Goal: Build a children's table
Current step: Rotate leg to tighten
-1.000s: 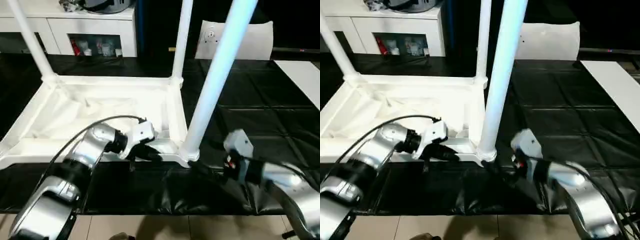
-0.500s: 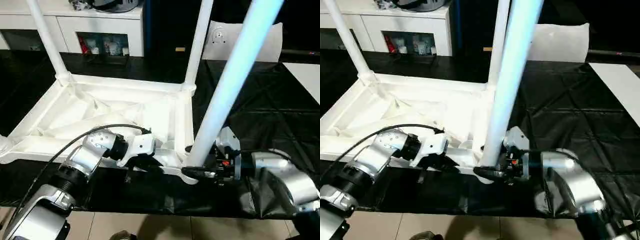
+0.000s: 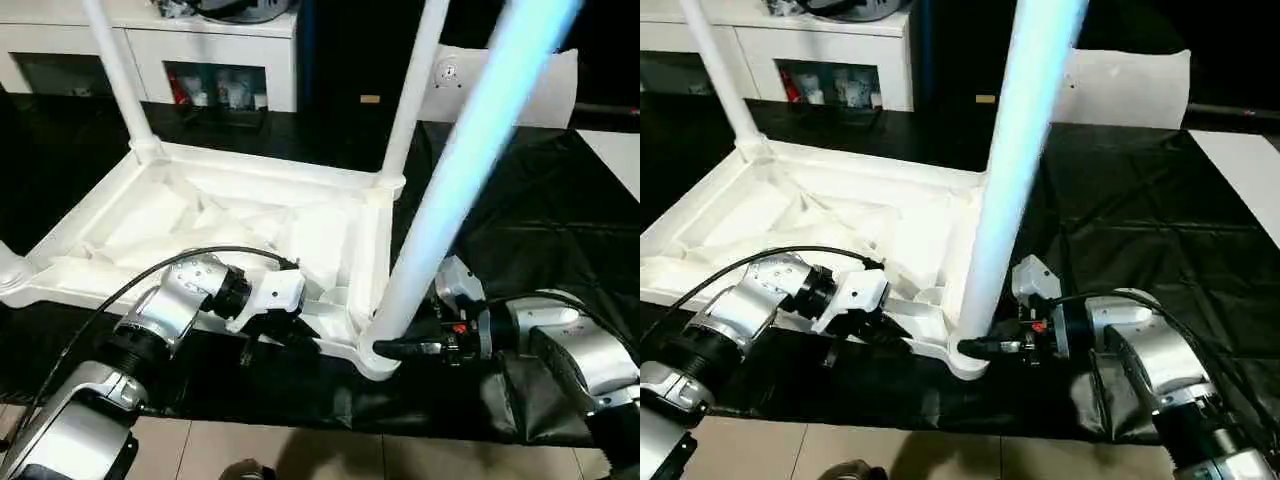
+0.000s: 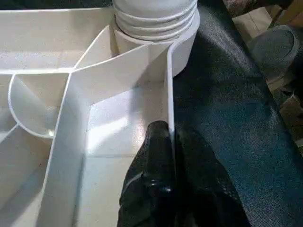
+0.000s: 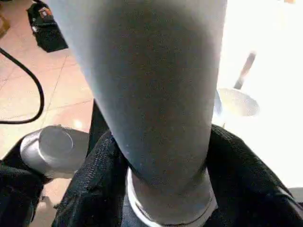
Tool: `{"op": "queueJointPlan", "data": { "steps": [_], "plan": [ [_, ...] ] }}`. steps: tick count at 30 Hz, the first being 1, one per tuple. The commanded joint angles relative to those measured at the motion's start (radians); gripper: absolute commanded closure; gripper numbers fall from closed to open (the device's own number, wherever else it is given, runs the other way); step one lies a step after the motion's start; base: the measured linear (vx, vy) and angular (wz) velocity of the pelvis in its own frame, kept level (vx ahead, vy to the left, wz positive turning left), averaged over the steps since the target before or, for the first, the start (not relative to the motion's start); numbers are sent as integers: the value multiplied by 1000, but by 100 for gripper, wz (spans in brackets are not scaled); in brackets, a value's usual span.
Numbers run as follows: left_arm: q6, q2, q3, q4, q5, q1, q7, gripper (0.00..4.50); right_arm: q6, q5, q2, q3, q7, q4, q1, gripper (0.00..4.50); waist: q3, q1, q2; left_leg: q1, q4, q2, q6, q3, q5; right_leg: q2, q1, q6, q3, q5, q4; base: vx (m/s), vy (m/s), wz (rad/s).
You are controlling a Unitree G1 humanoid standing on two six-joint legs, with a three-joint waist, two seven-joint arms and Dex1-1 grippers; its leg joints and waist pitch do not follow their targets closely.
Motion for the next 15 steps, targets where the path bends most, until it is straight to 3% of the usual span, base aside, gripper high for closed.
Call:
{"op": "queueJointPlan", "data": {
  "steps": [1,6,9,12,13,15],
  "plan": [
    [-7,16,-8,9,10,-14,-18,450,-3,-5,-2,11,18,15,-5,244,-60,2,-10,29,-68,71,33,-31,-189,-94,21,-264,37,-86,-76,0,0,0],
    [27,5,9,16,3,-11,3,450,-3,-6,16,9,7,16,4,248,-58,2,-8,29,-69,70,27,-31,-203,-93,19,-261,38,-114,-79,0,0,0],
    [105,-17,33,7,0,-11,73,450,58,22,49,-12,-67,-33,40,248,-56,1,-9,30,-72,71,22,-32,-212,-94,19,-259,39,-132,-80,0,0,0],
    [146,-35,45,5,3,-13,125,450,81,5,66,-10,-129,-55,57,249,-52,-3,-9,35,-76,70,4,-35,-249,-96,13,-244,40,-215,-89,0,0,0],
    [195,-64,63,3,-3,-15,184,450,105,-40,105,-9,-238,-48,62,250,-49,-6,-10,35,-78,70,-7,-36,-272,-97,11,-233,42,-263,-94,0,0,0],
    [225,-81,75,0,-11,-15,213,450,122,-61,133,-13,-301,-37,59,250,-46,-13,-11,35,-81,68,-27,-39,-299,-98,9,-215,42,-329,-99,0,0,0]
  ]
}}
